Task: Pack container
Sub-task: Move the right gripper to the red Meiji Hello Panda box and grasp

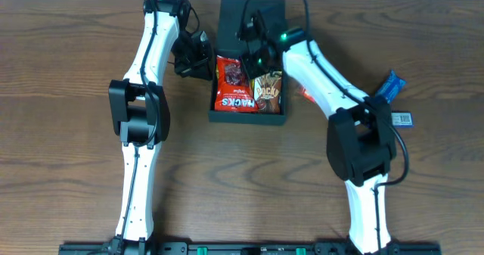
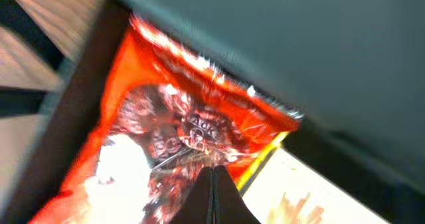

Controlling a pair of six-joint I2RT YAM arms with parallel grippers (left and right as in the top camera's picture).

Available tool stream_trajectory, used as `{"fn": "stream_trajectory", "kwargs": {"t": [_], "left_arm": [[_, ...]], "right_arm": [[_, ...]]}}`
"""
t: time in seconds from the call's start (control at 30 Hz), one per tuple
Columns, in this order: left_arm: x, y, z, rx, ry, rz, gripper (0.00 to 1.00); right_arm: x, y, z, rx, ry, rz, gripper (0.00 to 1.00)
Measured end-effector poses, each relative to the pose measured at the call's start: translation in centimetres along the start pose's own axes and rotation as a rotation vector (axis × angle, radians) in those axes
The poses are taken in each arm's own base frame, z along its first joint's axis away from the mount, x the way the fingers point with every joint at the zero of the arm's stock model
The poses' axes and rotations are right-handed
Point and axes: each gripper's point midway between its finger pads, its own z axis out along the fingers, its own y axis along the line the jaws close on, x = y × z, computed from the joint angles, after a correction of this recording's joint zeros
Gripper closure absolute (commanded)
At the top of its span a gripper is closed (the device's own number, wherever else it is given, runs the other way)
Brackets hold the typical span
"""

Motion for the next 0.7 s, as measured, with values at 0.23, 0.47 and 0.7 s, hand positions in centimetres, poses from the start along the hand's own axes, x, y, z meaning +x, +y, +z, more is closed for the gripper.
{"fn": "stream_trajectory", "kwargs": {"t": [0.23,0.47,0.7], "left_arm": [[0.0,0.0,0.0,0.002,-0.001,0.001,0.94],[-0.4,-0.1,0.0,0.006,-0.016,0.009,0.94],[-0.5,-0.2,0.0,0.007,-0.02,0.012,0.94]], "right_arm": [[-3.1,-5.6,-8.3,0.071,-0.111,-0.04,0.55],[3.2,-15.2,-11.4,0.264,0.101,-0.127,0.01],[6.8,-17.6,-10.3,0.283,0.219,-0.197,0.03]]}}
